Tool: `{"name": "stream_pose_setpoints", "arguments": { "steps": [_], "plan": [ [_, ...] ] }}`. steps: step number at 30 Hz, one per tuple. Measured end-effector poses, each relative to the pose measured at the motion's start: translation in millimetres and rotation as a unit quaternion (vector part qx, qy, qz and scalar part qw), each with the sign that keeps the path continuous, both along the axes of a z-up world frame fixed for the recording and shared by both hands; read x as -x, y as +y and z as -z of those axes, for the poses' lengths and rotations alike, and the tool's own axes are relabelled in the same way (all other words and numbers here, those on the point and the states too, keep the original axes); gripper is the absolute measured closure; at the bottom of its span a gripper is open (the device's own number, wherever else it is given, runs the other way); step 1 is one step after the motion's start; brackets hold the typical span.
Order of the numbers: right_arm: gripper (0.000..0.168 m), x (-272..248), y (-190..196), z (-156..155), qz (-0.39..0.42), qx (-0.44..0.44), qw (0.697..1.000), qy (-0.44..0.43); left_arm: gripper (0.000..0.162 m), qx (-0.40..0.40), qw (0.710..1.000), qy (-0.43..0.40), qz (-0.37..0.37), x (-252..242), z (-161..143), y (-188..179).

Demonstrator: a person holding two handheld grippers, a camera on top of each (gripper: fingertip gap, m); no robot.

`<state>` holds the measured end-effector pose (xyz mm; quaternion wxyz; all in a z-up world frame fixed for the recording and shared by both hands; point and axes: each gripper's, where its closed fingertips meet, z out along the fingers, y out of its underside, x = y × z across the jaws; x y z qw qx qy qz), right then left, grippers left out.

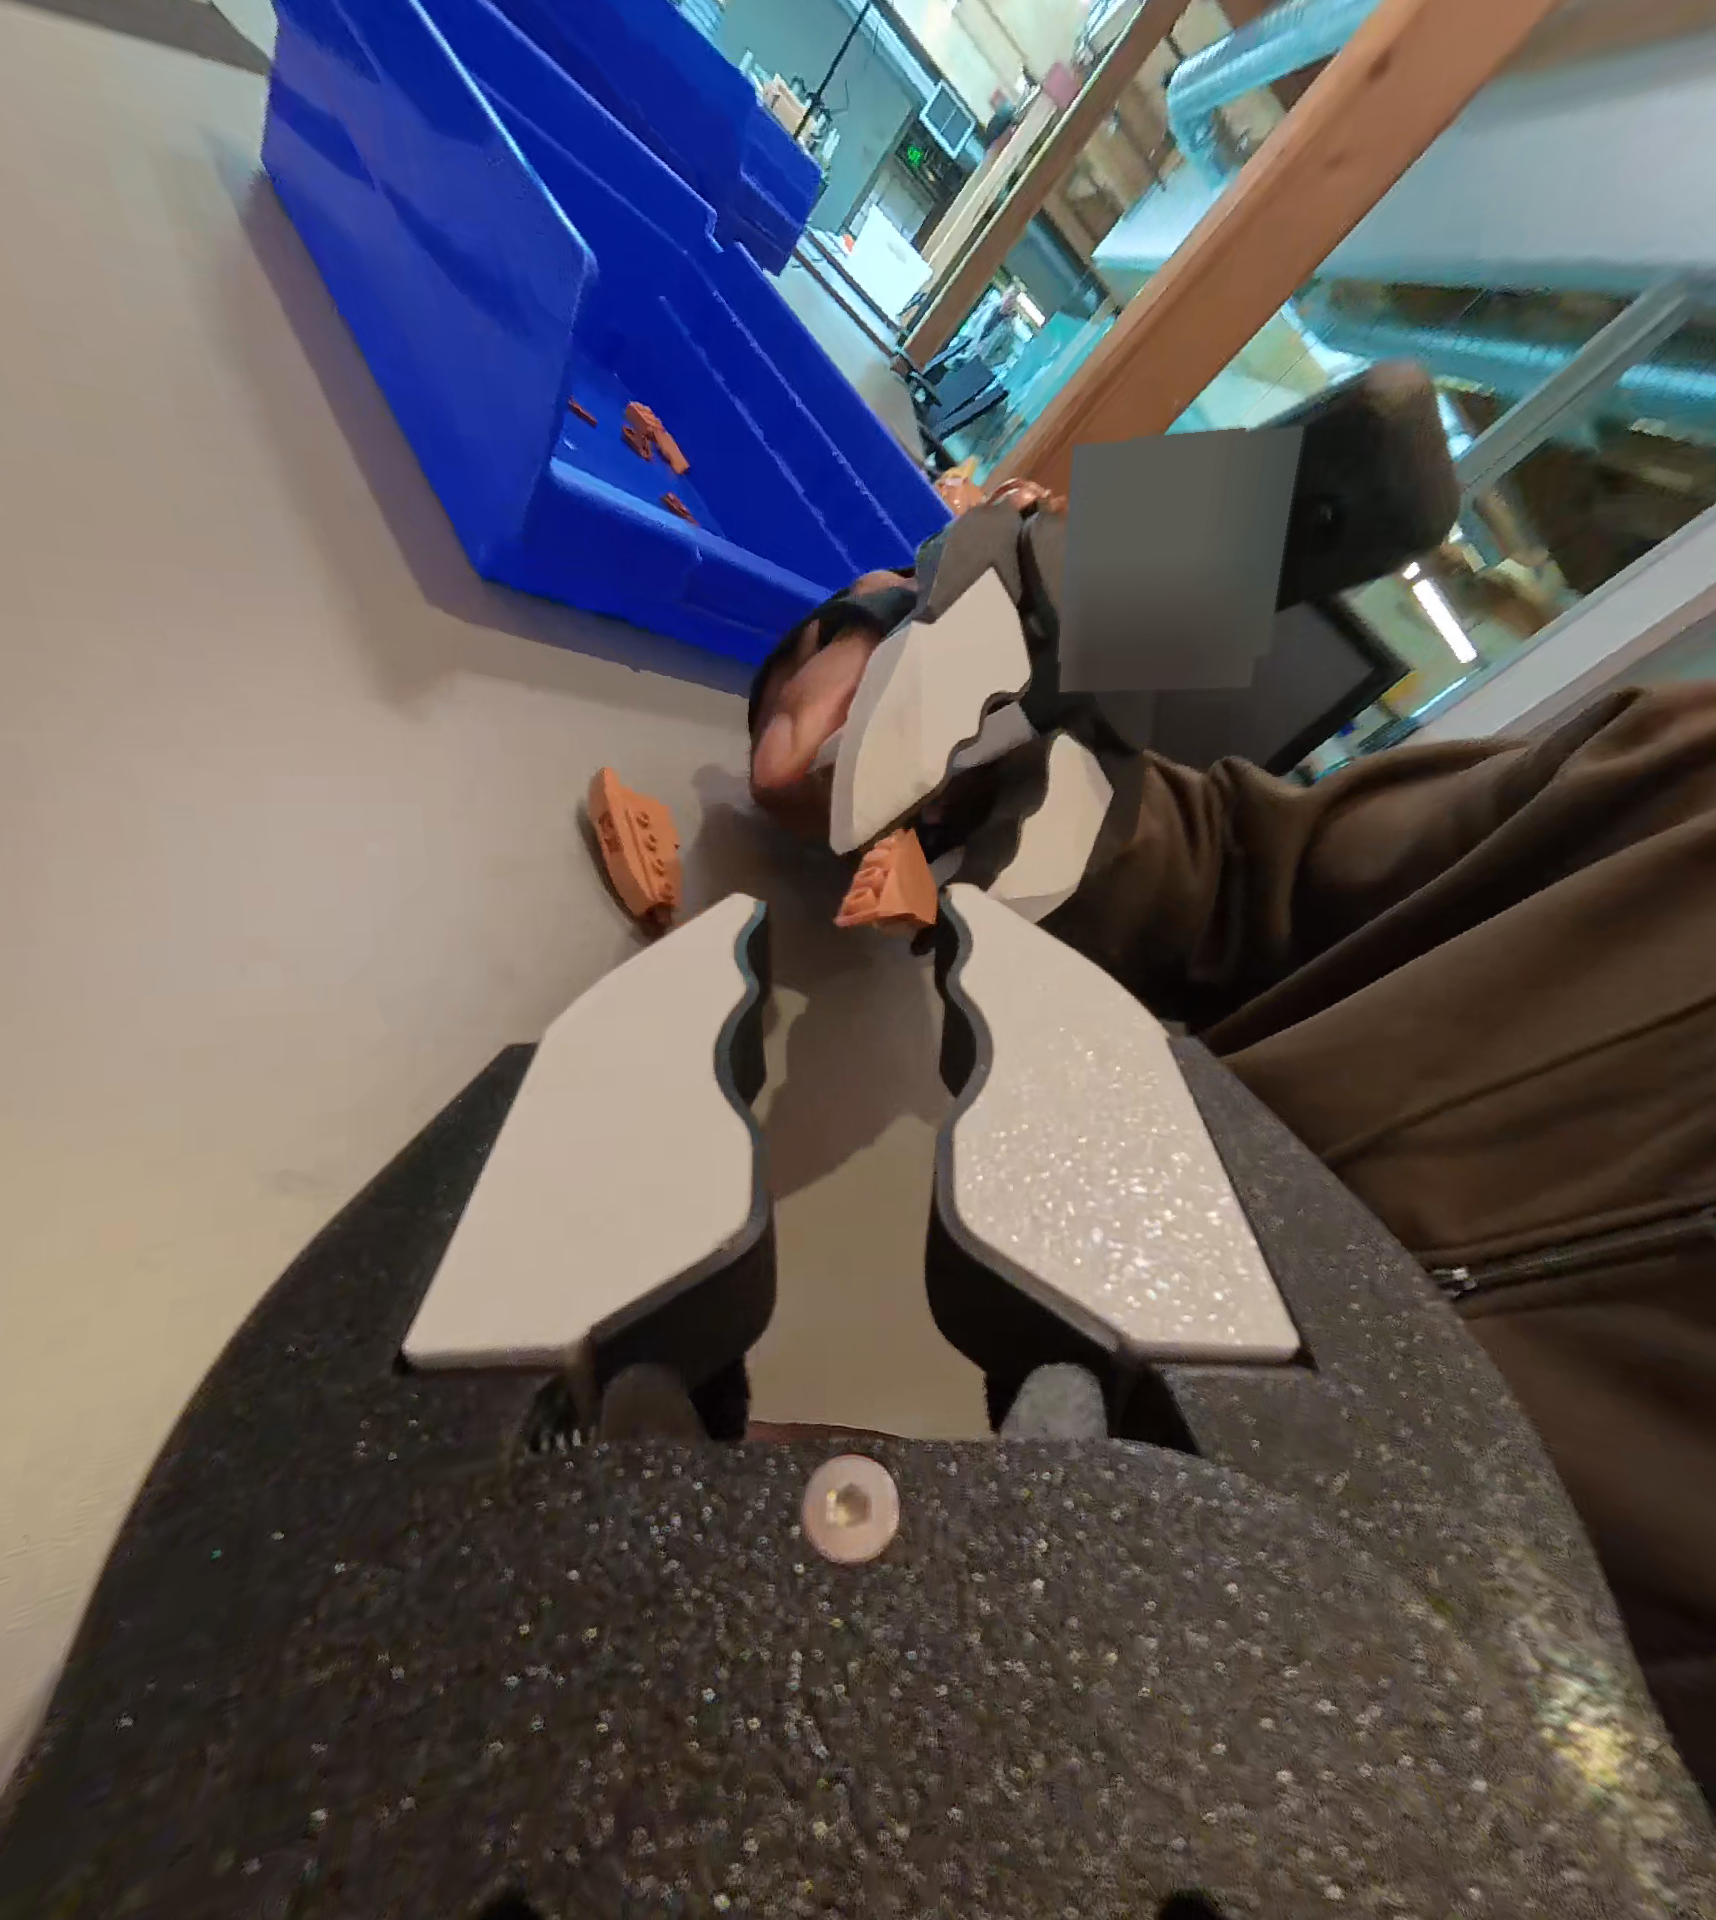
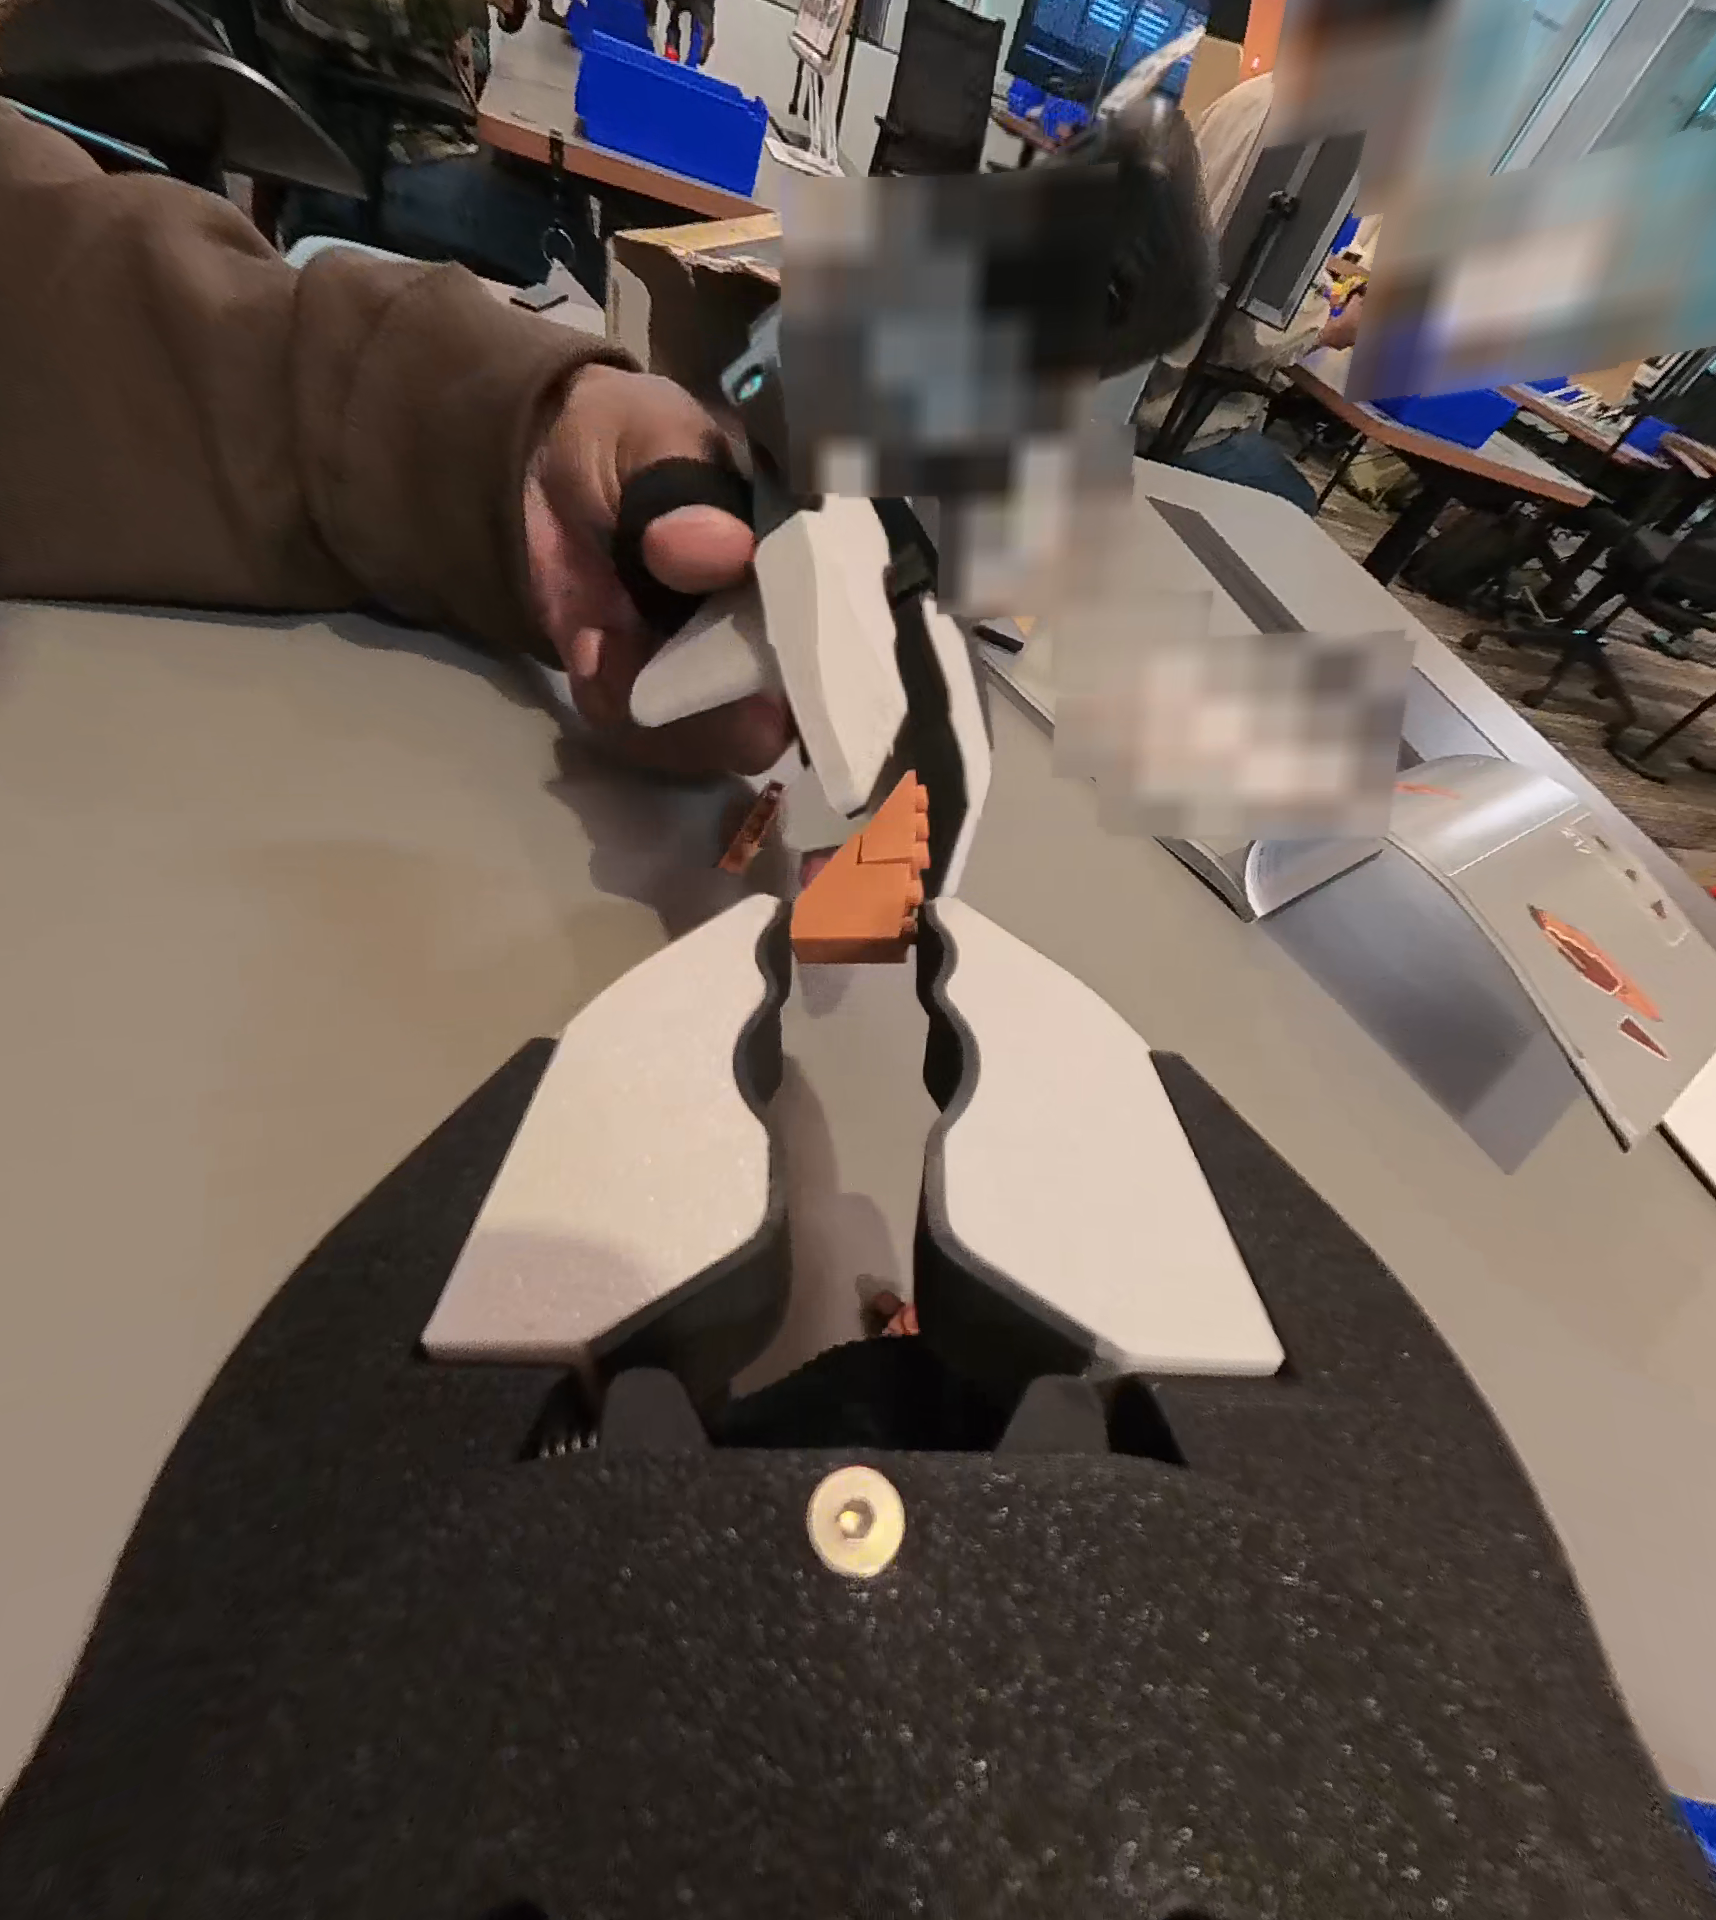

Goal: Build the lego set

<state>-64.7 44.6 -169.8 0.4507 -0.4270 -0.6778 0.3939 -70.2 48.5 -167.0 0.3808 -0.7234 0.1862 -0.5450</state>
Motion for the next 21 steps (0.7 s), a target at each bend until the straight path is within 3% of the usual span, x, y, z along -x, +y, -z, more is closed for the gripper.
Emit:
{"name": "stream_pose_setpoints", "arguments": {
  "steps": [8, 21],
  "plan": [
    [0.146, 1.5, -0.7, 2.6, 0.011, -0.043, 0.999, -0.007, 0.149, 0.039, 0.998, -0.043, 0.008, -8.9, -0.8, -1.4],
    [0.146, 1.3, -2.3, 7.9, 0.014, -0.072, 0.997, -0.027, 0.153, 0.013, 1.0, 0.003, 0.008, -10.1, 1.6, -4.2]
  ]
}}
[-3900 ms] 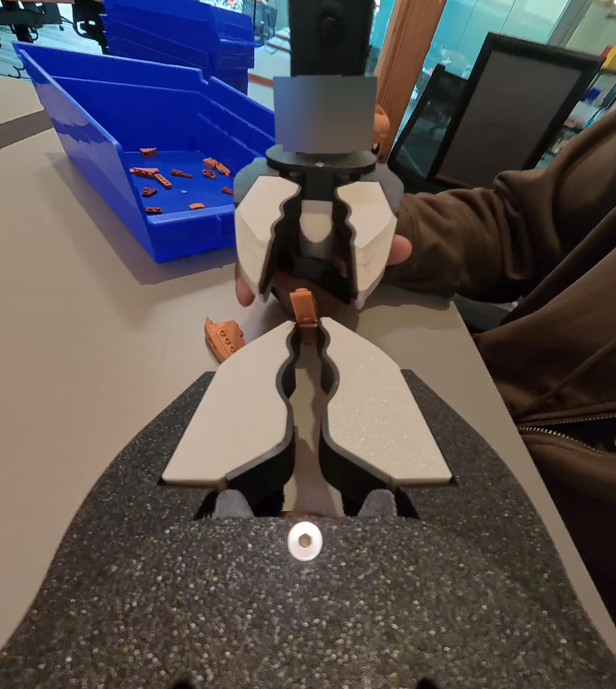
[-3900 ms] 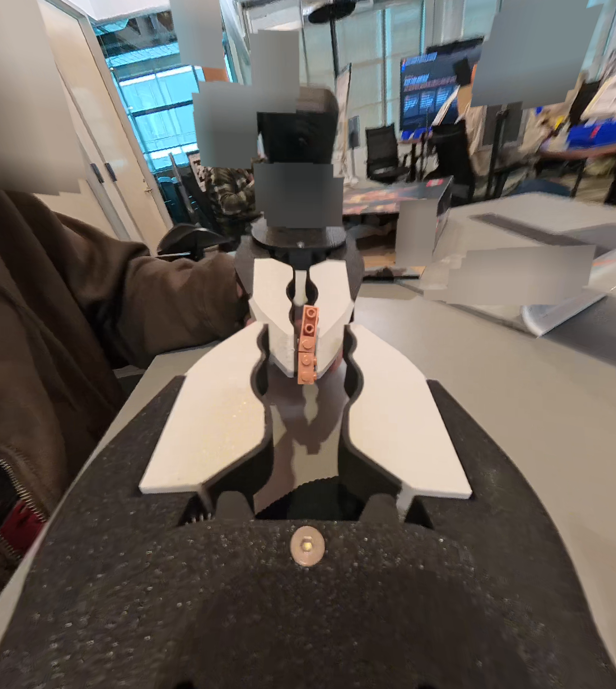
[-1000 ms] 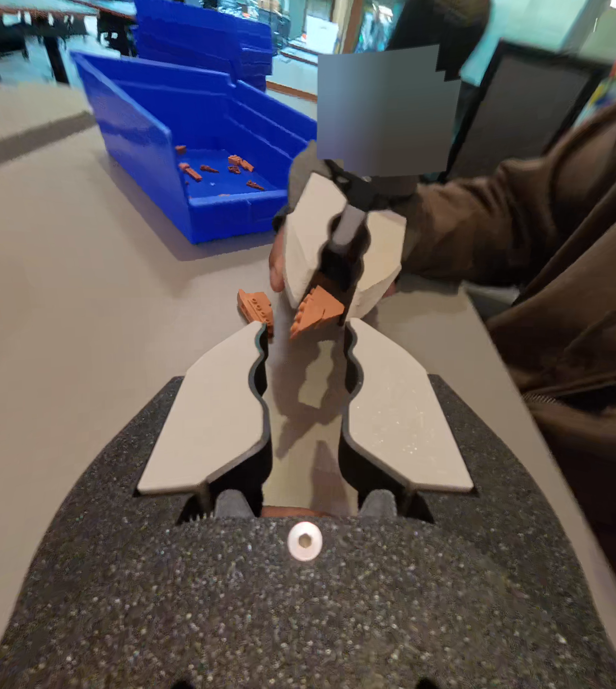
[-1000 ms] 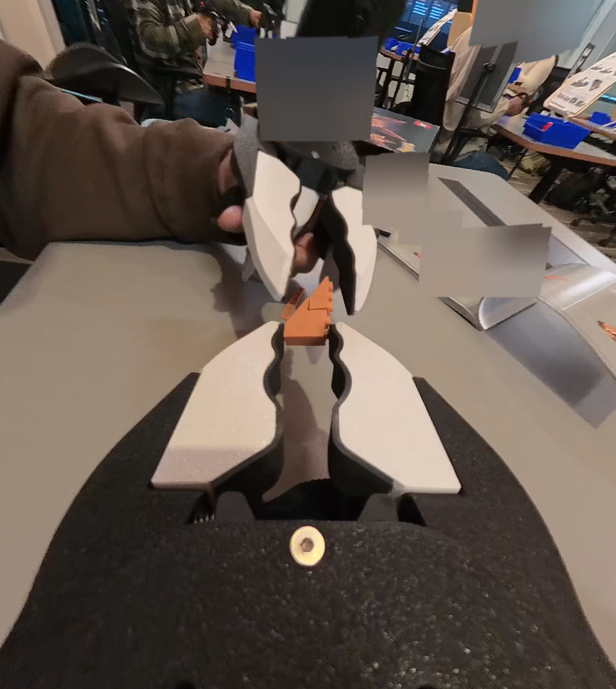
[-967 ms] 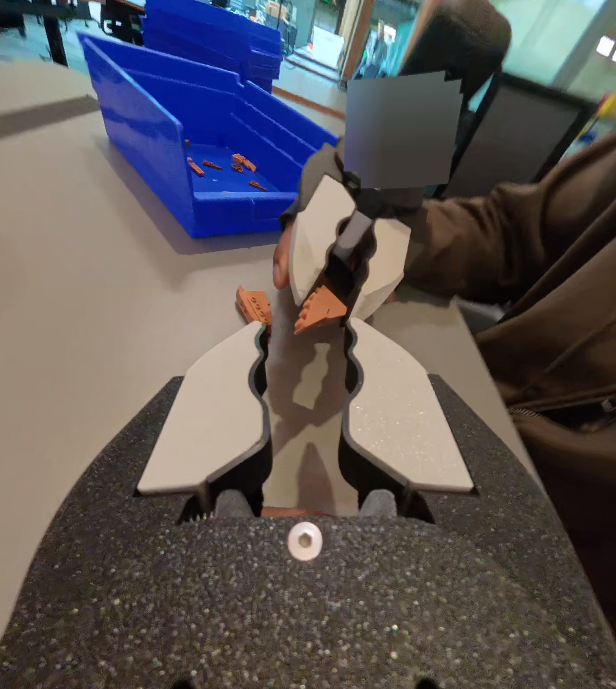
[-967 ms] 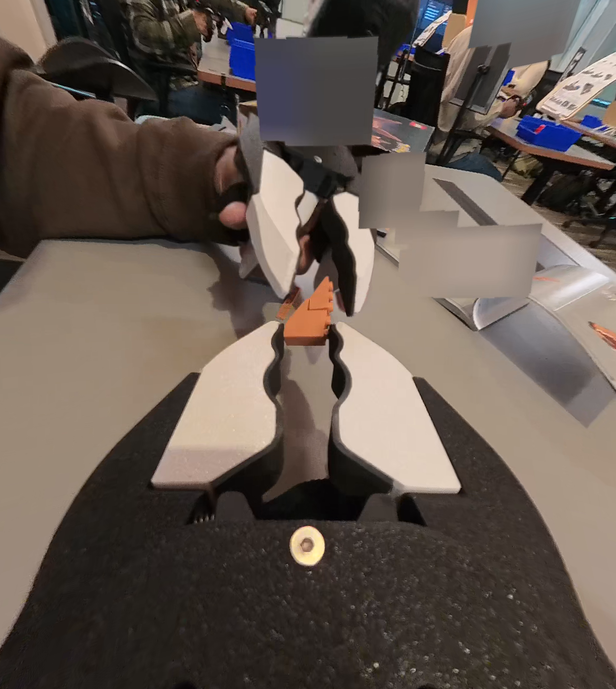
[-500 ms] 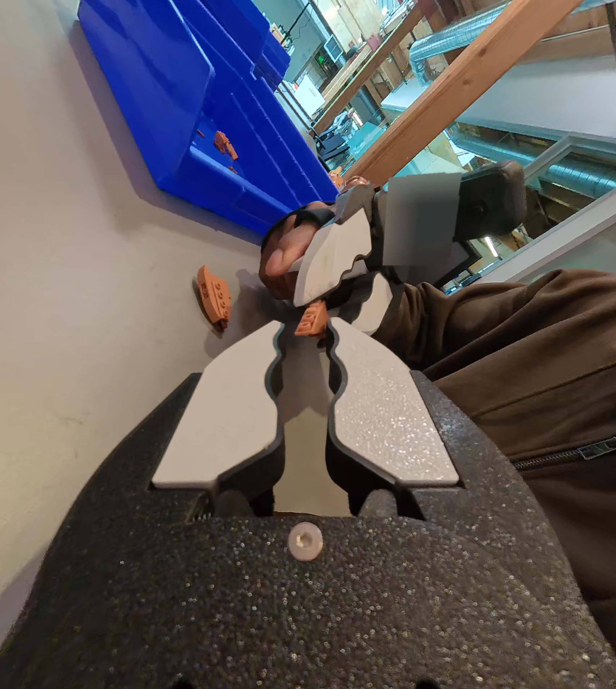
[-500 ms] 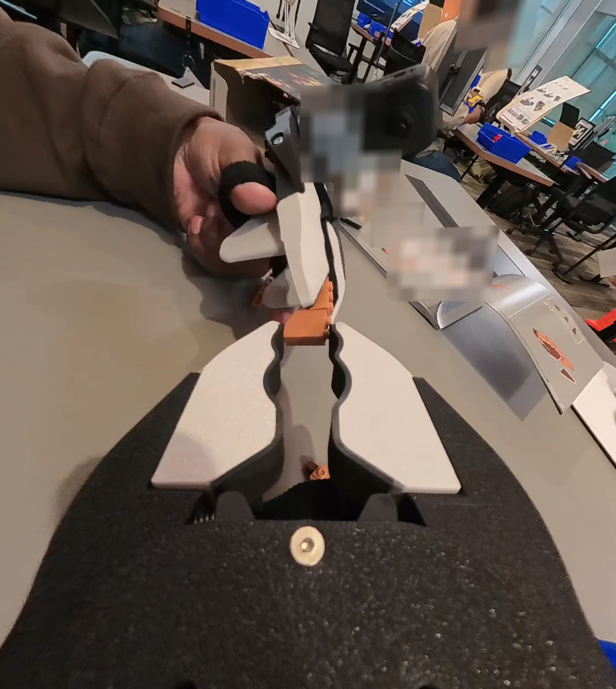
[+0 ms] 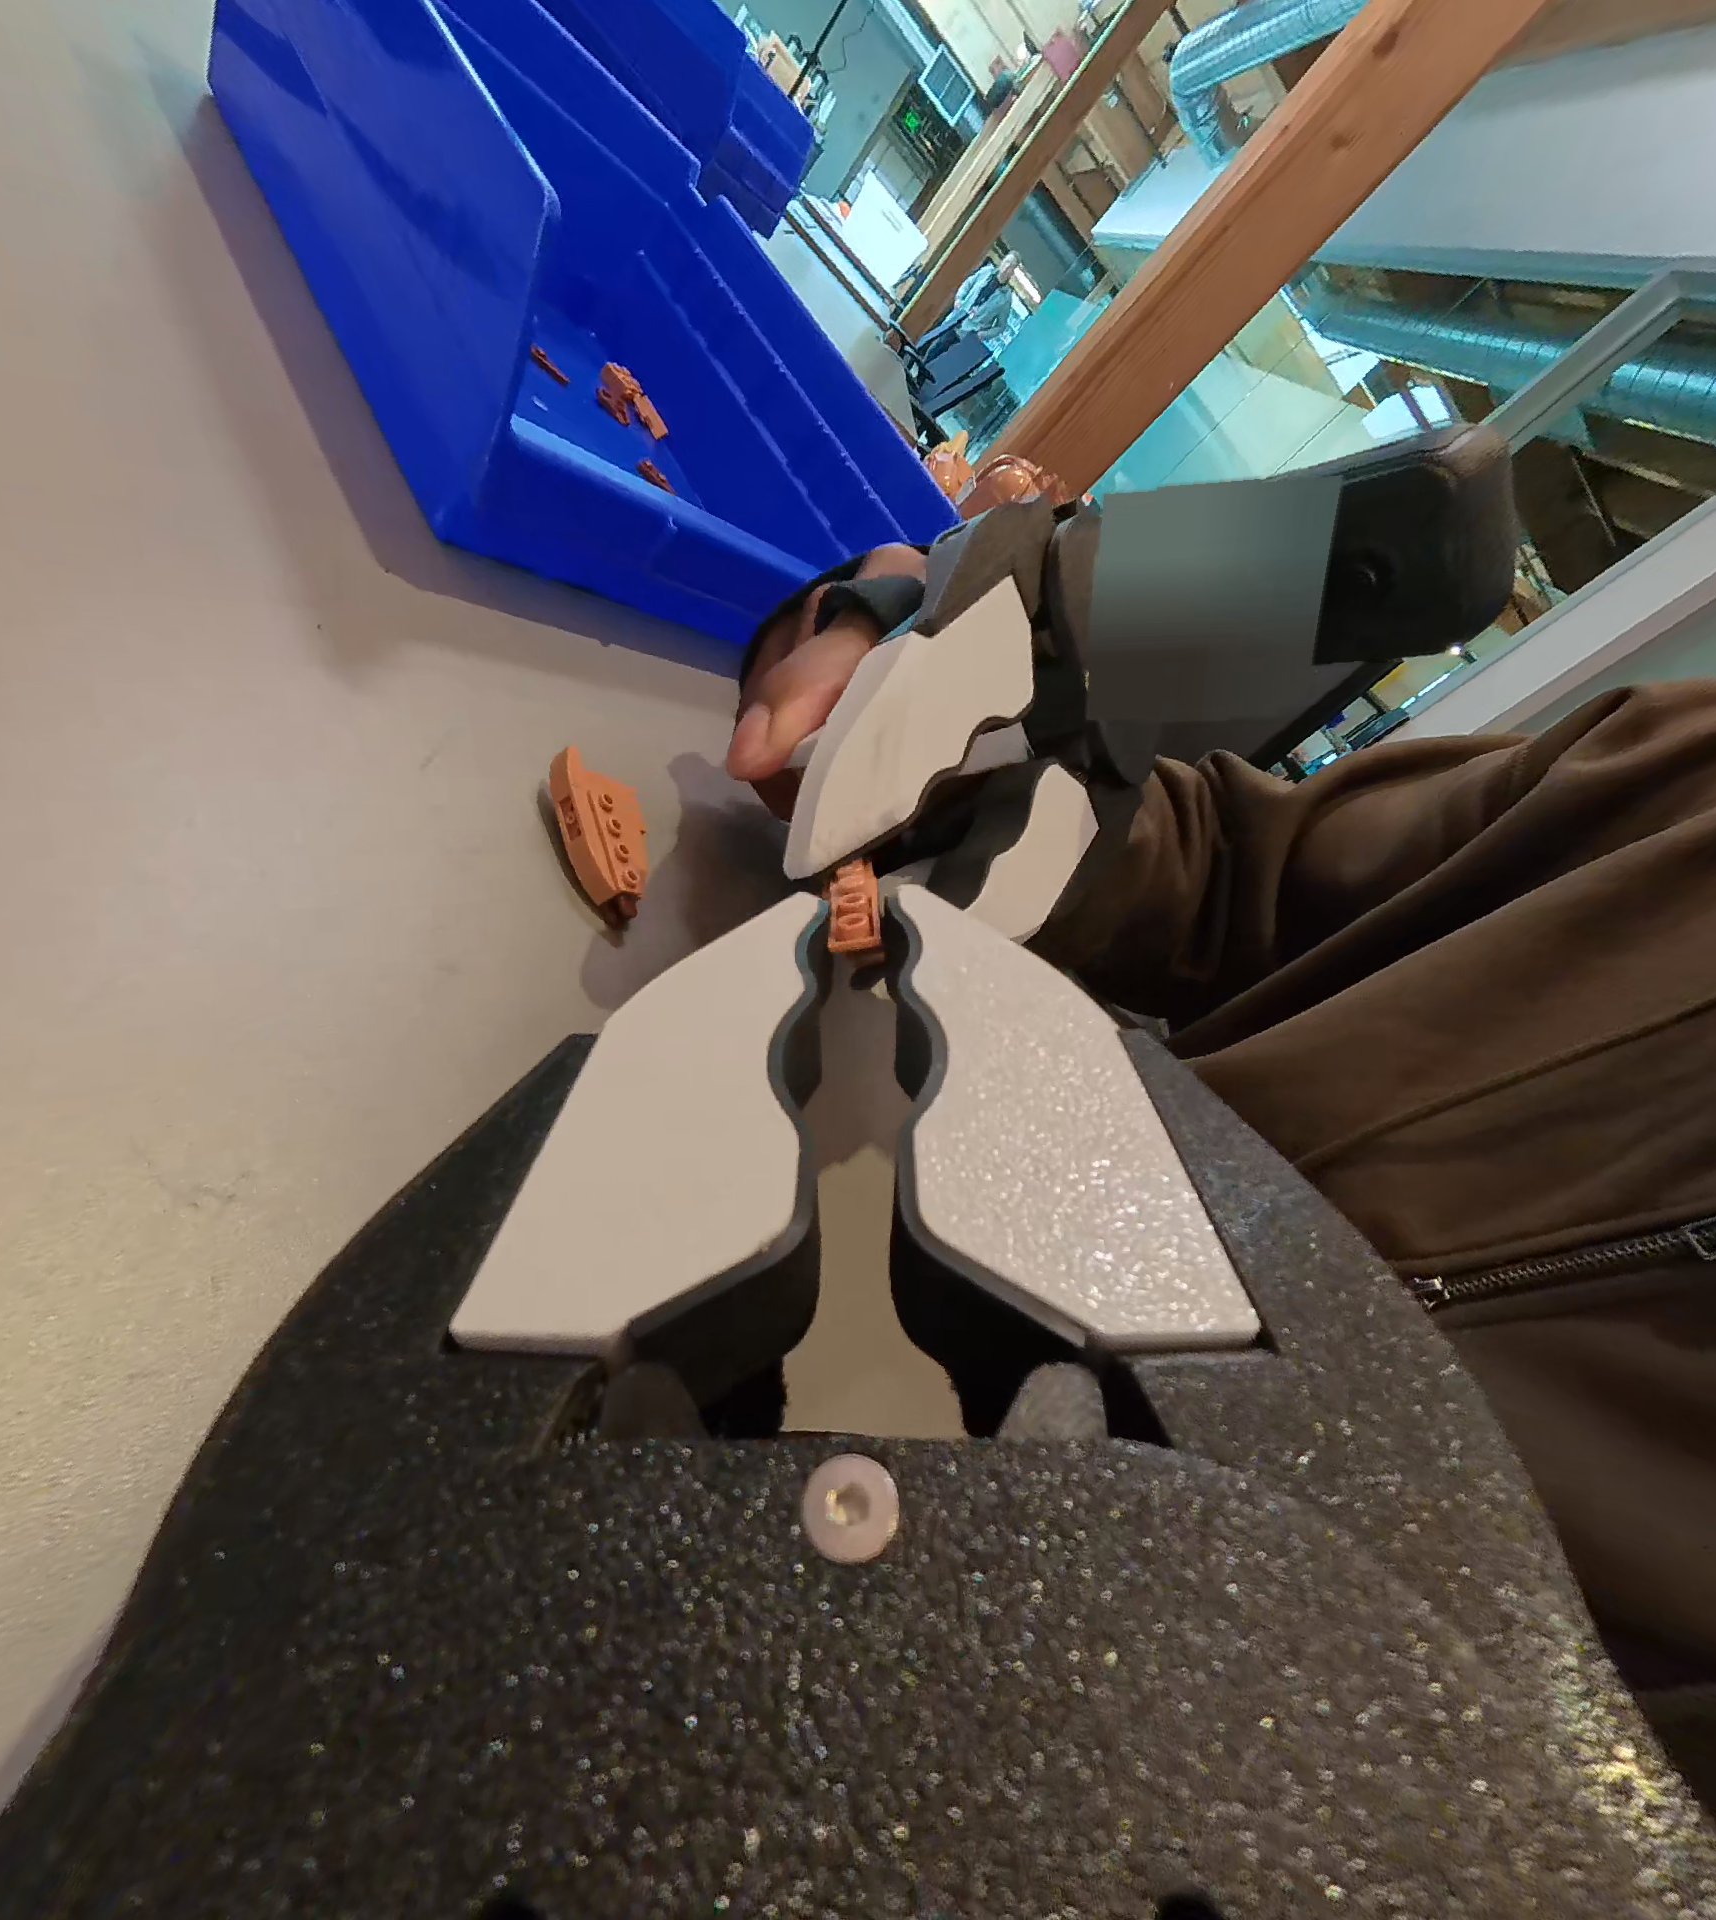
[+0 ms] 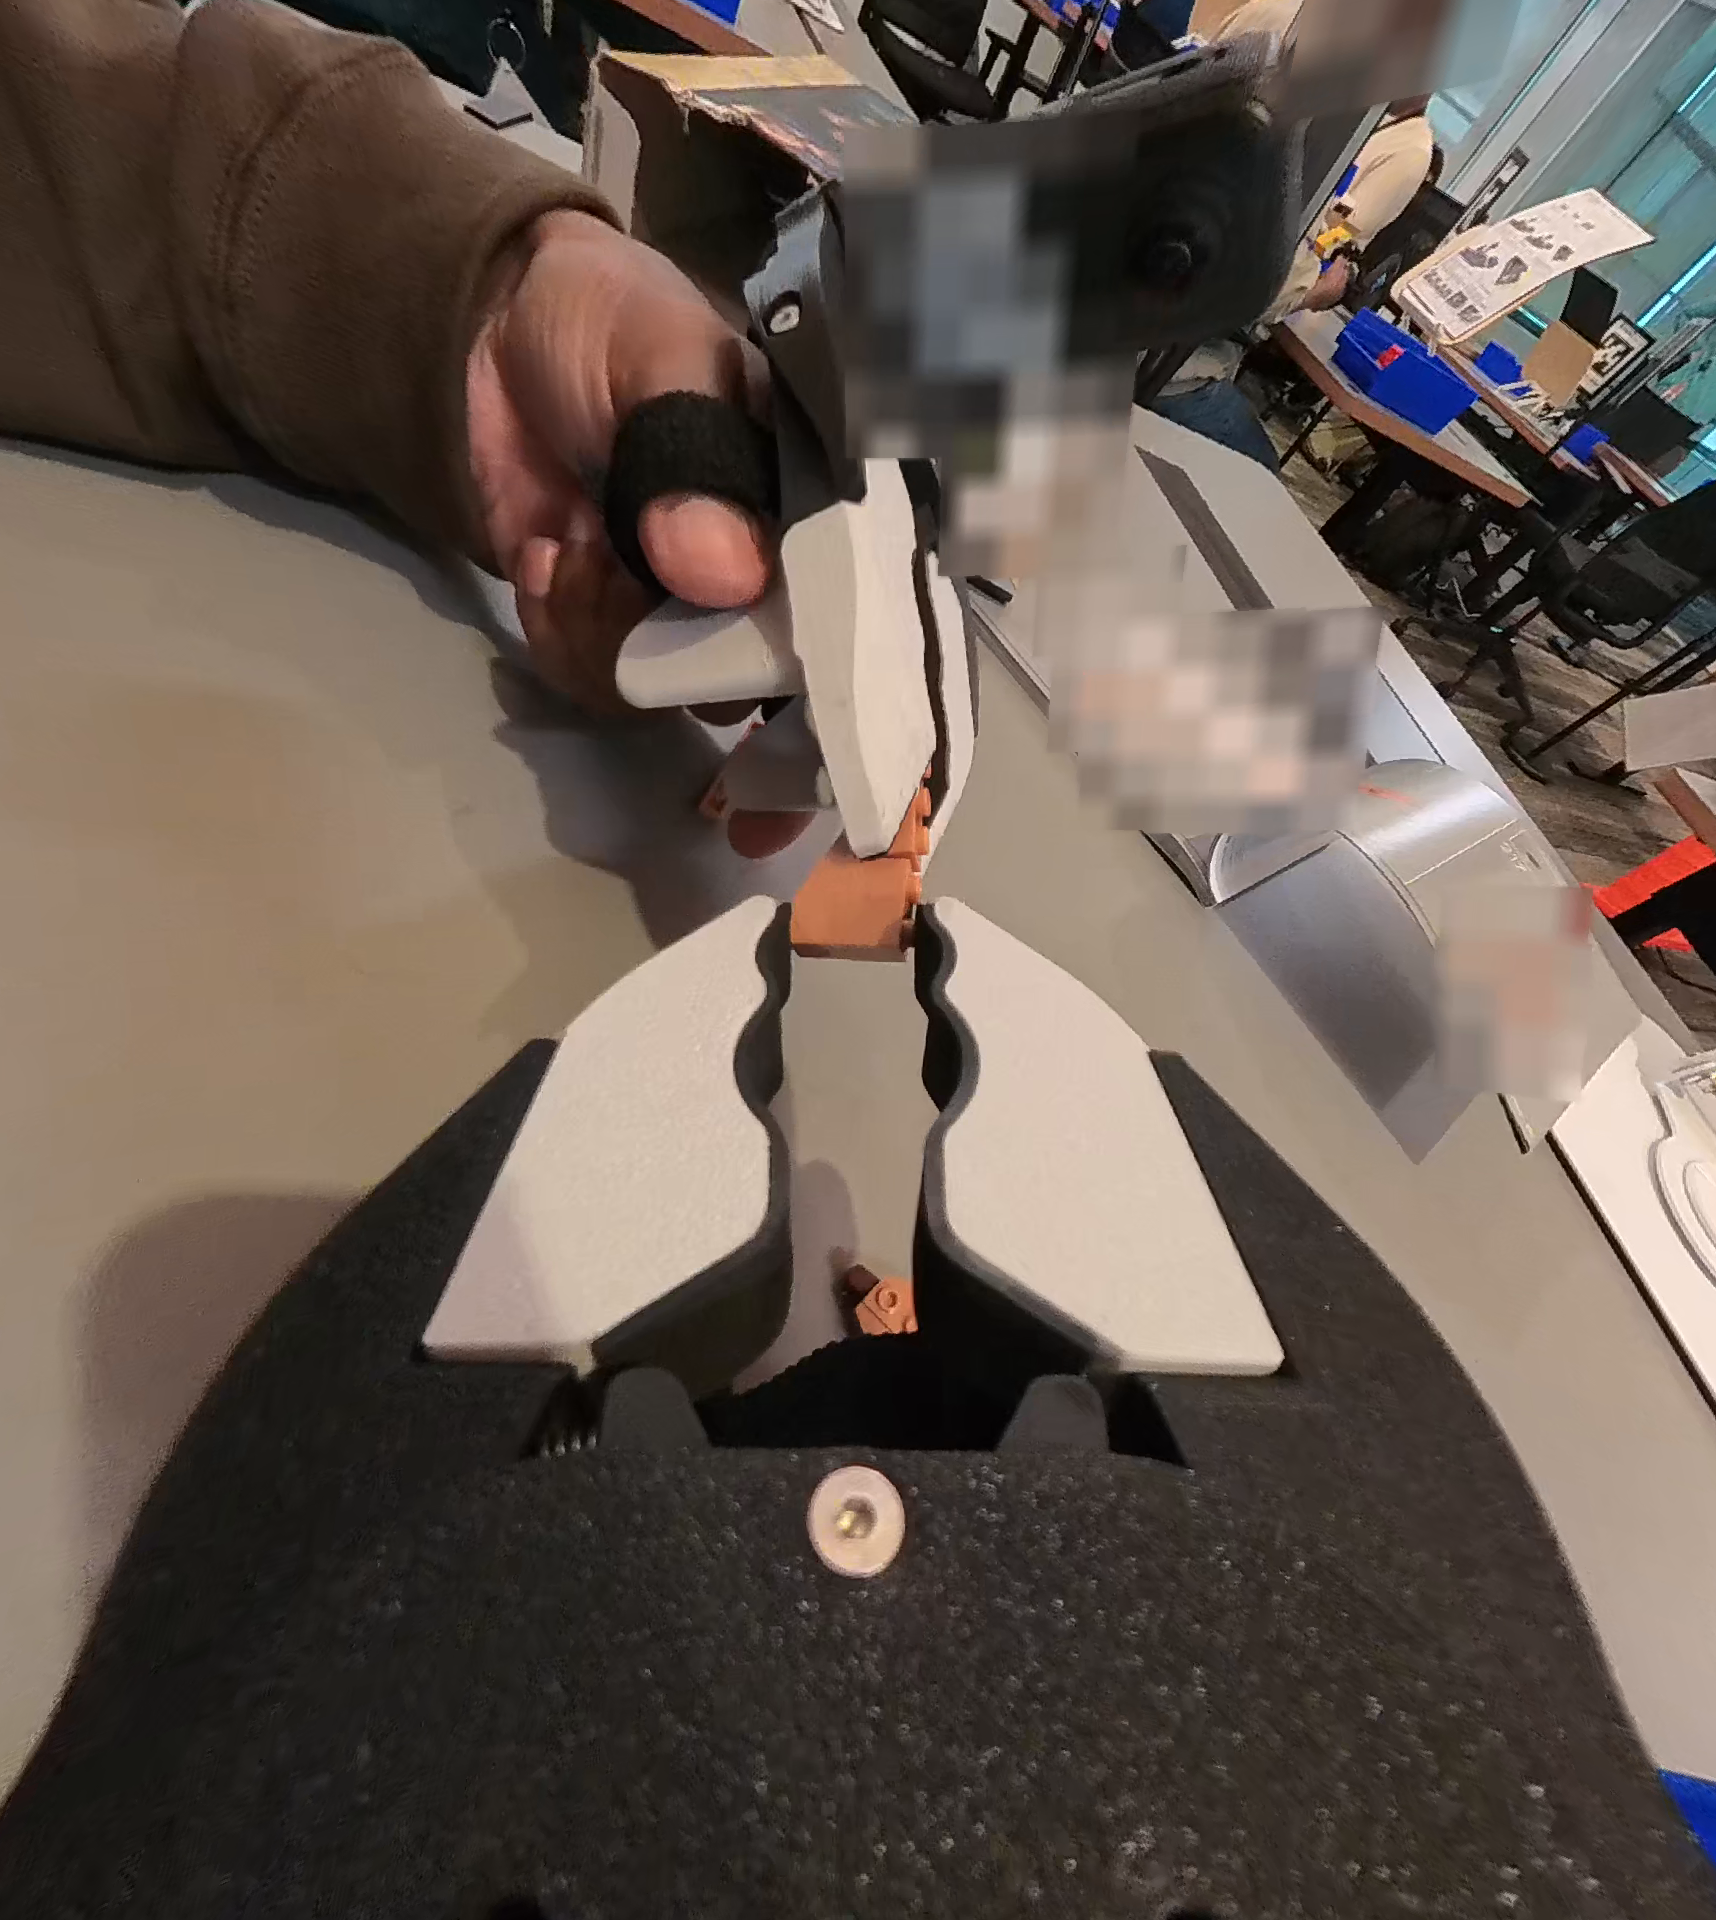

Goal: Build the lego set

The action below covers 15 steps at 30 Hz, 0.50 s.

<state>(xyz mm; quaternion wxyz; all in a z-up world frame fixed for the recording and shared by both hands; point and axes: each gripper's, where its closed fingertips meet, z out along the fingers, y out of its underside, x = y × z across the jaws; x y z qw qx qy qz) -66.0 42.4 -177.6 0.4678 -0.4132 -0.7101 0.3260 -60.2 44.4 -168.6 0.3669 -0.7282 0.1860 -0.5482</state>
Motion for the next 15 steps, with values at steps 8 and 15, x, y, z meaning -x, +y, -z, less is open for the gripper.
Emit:
{"name": "stream_pose_setpoints", "arguments": {
  "steps": [8, 15],
  "plan": [
    [0.146, 0.2, 0.3, 0.4, 0.005, -0.022, 1.0, 0.001, 0.154, -0.006, 1.0, 0.01, -0.004, 0.6, 2.0, 0.1],
    [0.145, -1.0, -3.2, -12.1, -0.002, -0.053, 0.997, 0.054, 0.154, 0.011, 0.998, -0.058, 0.017, 0.2, -7.5, -3.5]
  ]
}}
